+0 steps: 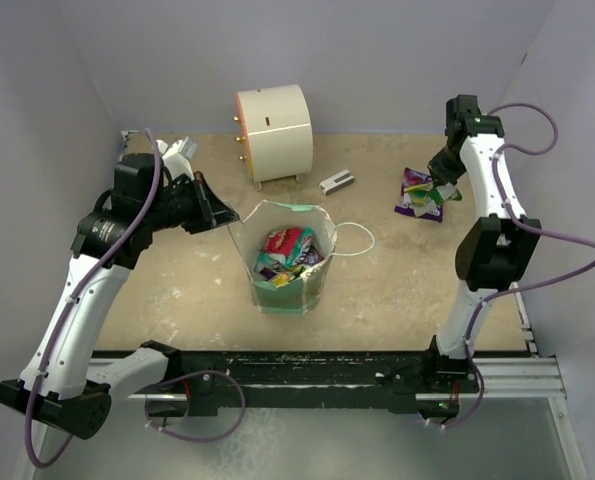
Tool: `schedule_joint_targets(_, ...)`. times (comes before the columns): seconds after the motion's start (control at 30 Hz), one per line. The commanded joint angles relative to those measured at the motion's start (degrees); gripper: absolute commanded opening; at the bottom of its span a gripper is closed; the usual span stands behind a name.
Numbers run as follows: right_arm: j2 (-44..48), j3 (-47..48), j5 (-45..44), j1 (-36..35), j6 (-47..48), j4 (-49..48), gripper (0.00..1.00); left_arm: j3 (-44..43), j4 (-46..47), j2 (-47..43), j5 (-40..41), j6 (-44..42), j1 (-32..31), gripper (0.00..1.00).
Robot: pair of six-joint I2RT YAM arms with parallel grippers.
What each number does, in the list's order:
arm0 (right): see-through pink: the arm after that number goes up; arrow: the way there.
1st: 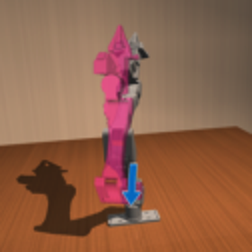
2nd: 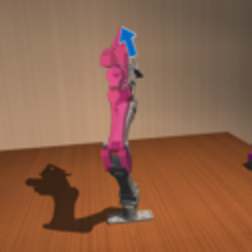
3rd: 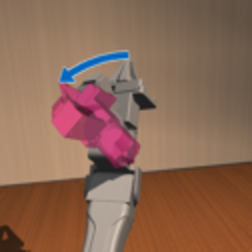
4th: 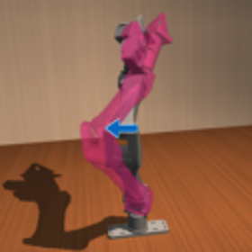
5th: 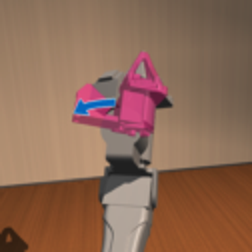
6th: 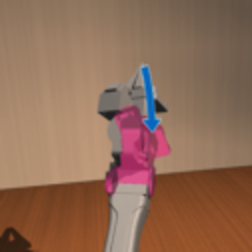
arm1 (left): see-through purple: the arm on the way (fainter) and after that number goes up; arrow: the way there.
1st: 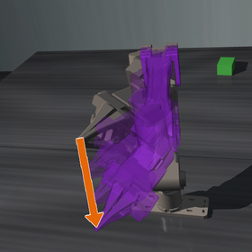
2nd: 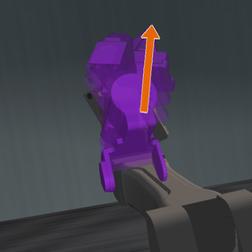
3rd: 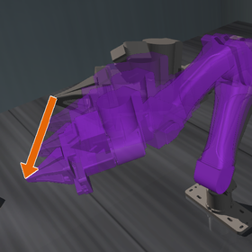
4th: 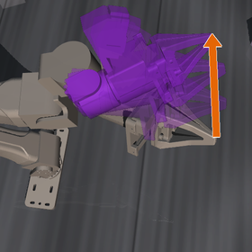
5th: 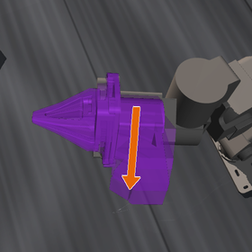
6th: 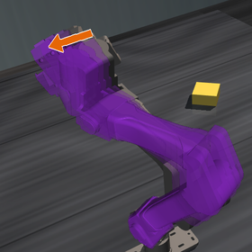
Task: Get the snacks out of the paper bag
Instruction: Place the snack at the center of the board.
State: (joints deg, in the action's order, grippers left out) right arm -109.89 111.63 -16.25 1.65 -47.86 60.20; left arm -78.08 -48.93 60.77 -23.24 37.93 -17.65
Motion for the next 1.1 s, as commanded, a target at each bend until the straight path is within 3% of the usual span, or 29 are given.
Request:
schedule_joint_targets(0.0,-2.7,6.8,5.5,2.2,-5.3,2.9,0.00,-4.6,2.1,0.7,1.0,-3.7,0.1,0.00)
schedule_joint_targets(0.23,-8.4,12.2,7.5,4.4,-9.8,5.2,0.00,-6.9,1.6,3.1,2.5,-5.5,0.2,0.00)
schedule_joint_targets(0.77,-16.4,19.0,10.6,6.1,-12.2,0.5,0.22,-8.2,1.3,5.2,5.5,-5.9,0.2,0.00)
schedule_joint_targets(1.07,-21.8,19.8,10.1,6.3,-12.5,-6.7,0.17,-9.7,0.3,6.5,7.4,-6.3,0.1,0.00)
